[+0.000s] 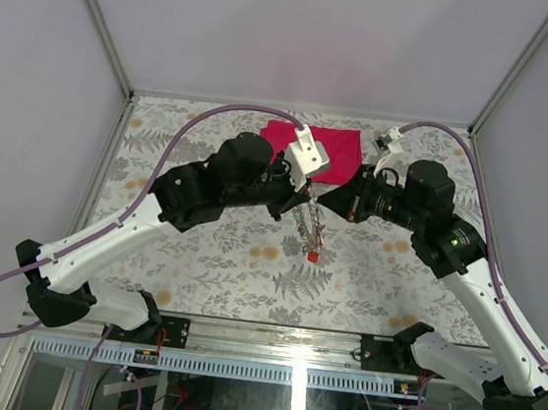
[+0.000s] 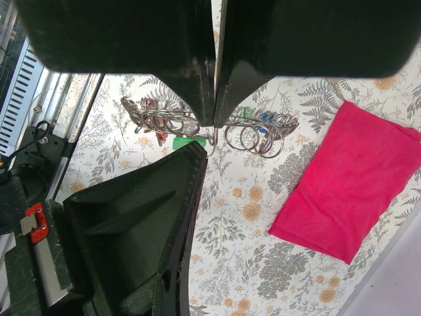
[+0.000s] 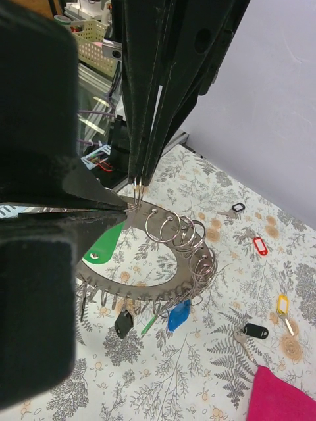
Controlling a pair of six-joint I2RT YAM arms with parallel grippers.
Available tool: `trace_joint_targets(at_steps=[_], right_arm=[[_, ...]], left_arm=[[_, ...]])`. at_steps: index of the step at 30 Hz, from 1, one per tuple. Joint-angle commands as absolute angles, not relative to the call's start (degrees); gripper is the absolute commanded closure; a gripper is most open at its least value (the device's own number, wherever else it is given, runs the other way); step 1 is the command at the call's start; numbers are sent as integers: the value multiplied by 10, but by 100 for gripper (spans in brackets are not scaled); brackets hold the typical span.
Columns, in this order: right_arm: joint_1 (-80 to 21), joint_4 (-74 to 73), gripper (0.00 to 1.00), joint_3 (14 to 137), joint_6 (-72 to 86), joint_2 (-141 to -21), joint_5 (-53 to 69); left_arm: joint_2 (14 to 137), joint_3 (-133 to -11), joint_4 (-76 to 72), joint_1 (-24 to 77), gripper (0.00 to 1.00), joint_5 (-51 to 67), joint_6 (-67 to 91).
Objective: Put the keys on the keyring
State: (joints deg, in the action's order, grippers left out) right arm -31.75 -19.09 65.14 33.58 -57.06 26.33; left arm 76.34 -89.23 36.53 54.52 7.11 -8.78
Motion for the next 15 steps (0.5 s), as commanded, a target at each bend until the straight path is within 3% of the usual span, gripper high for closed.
trace_joint_targets(at_steps=[1, 15], right_arm=[[-321, -195, 100, 663, 320, -558, 234], [-321, -234, 97, 678, 306, -581, 256]], left_arm=[[756, -909, 333, 543, 100, 84, -85], [746, -902, 320, 543, 100, 111, -90]])
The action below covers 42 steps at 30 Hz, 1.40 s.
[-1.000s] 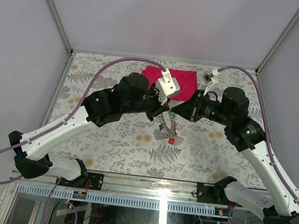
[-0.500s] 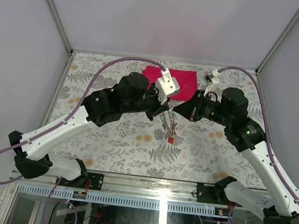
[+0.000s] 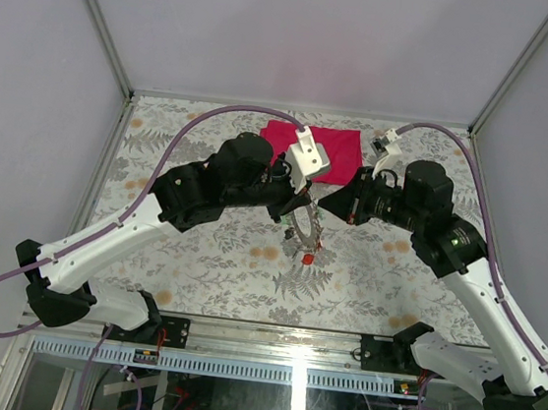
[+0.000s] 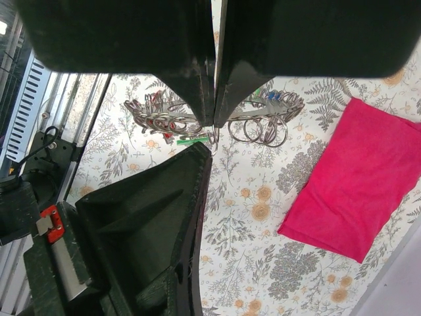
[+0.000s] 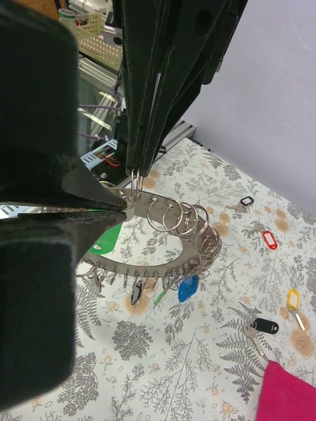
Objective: Put the keys on the keyring
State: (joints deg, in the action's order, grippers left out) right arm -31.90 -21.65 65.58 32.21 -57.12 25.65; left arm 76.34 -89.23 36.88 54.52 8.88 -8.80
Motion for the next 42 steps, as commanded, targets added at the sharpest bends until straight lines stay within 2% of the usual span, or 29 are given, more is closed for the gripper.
trace_joint_targets(at_steps=[1, 9, 14, 18, 22, 28, 34, 42], right_arm=[[-321, -236, 96, 679, 305, -583, 258], [-321, -242, 81, 688, 285, -582, 258], [-321, -215, 69, 680, 228, -534, 220], [-321, -139, 61, 629, 167, -467, 209], [-321, -4, 53, 522, 80, -396, 256], [-321, 135, 53, 444, 2, -330, 335], [-321, 83, 54, 492, -22, -349, 456], [-321, 115, 64, 516, 30, -390, 526]], left_arm=[[745, -901, 319, 543, 100, 113, -90], [737, -894, 308, 543, 100, 122, -92], [727, -881, 298, 543, 100, 123, -87], [717, -865, 282, 543, 100, 131, -77], [706, -854, 264, 543, 100, 164, -71], [667, -814, 219, 540, 100, 231, -65], [645, -790, 185, 528, 100, 347, -66], [642, -789, 183, 529, 100, 368, -74]])
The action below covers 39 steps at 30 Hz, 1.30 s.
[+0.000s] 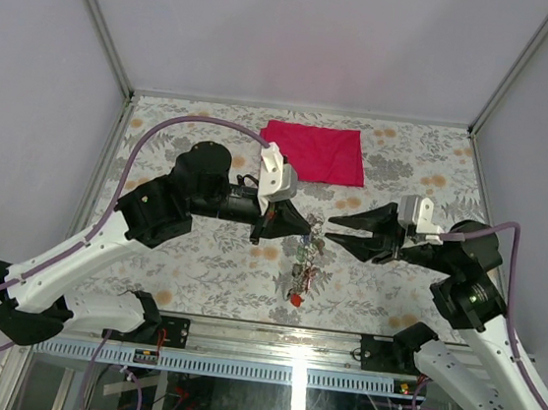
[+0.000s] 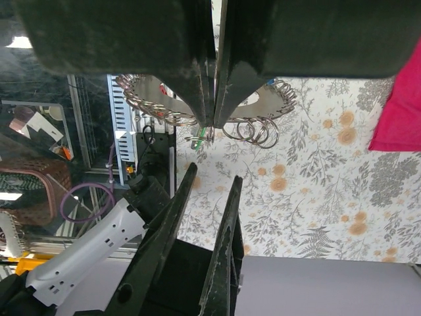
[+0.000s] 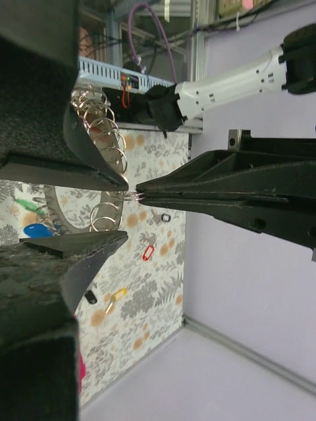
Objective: Put the keys on the keyring
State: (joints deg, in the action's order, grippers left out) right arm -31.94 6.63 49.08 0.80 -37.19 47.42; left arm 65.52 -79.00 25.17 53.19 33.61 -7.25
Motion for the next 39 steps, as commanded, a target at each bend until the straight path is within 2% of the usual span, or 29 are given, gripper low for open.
trace_joint_targets(at_steps=[1, 33, 35, 39], right_arm=[[-321, 123, 65, 515, 35, -394, 528], [-330, 194, 77, 473, 110, -437, 585], [-331, 208, 81, 471, 118, -439, 585], [-332, 219, 100, 472, 122, -438, 576]], left_arm=[[642, -790, 184, 528, 100, 368, -75], [642, -799, 176, 528, 100, 370, -73], [644, -799, 175, 528, 100, 369, -72], [643, -798, 174, 528, 100, 370, -72]])
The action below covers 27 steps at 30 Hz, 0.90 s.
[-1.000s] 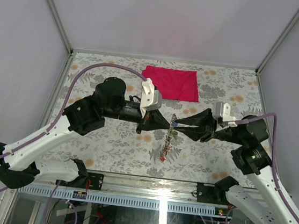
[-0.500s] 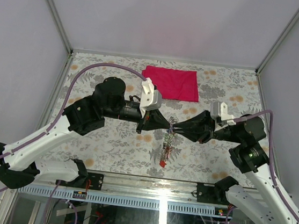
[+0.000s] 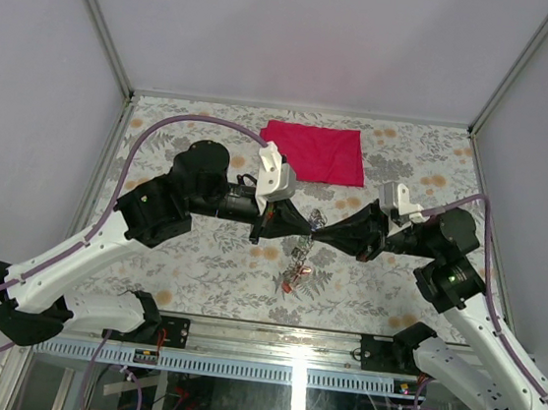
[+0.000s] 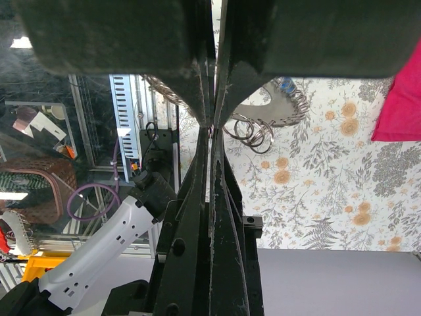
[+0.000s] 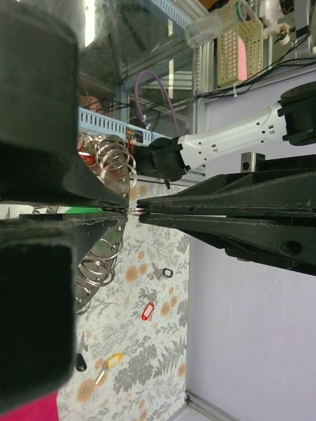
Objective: Put the keys on the keyring
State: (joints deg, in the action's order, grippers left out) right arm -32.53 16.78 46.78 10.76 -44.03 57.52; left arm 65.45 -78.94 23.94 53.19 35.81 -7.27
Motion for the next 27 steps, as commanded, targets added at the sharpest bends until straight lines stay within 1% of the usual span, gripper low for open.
trace_joint_targets(at_steps=[1, 3, 5, 6, 8, 11, 12, 16, 21, 23, 27], right_arm=[[-332, 214, 100, 475, 118, -435, 569], [-332, 180, 100, 492, 94, -430, 558], [-332, 105, 100, 525, 45, -427, 544], [-332, 65, 100, 545, 19, -428, 535], [-332, -30, 100, 587, -33, -434, 522], [-332, -172, 100, 650, -99, -454, 505], [-332, -212, 100, 673, -116, -462, 500], [-332, -373, 100, 772, -169, -514, 476], [-332, -542, 100, 907, -196, -598, 462], [-336, -573, 100, 937, -199, -617, 457], [-342, -579, 100, 956, -201, -623, 451]], left_arm=[[642, -798, 174, 529, 100, 368, -73], [641, -797, 177, 528, 100, 367, -73], [640, -798, 186, 529, 100, 360, -76], [639, -799, 191, 528, 97, 357, -81], [635, -798, 200, 528, 81, 346, -88], [633, -799, 214, 528, 69, 335, -102], [635, -800, 219, 528, 67, 333, -107], [644, -808, 233, 528, 65, 328, -119], [647, -803, 217, 528, 64, 322, -119], [647, -797, 207, 528, 64, 323, -116], [644, -782, 178, 528, 65, 343, -102]])
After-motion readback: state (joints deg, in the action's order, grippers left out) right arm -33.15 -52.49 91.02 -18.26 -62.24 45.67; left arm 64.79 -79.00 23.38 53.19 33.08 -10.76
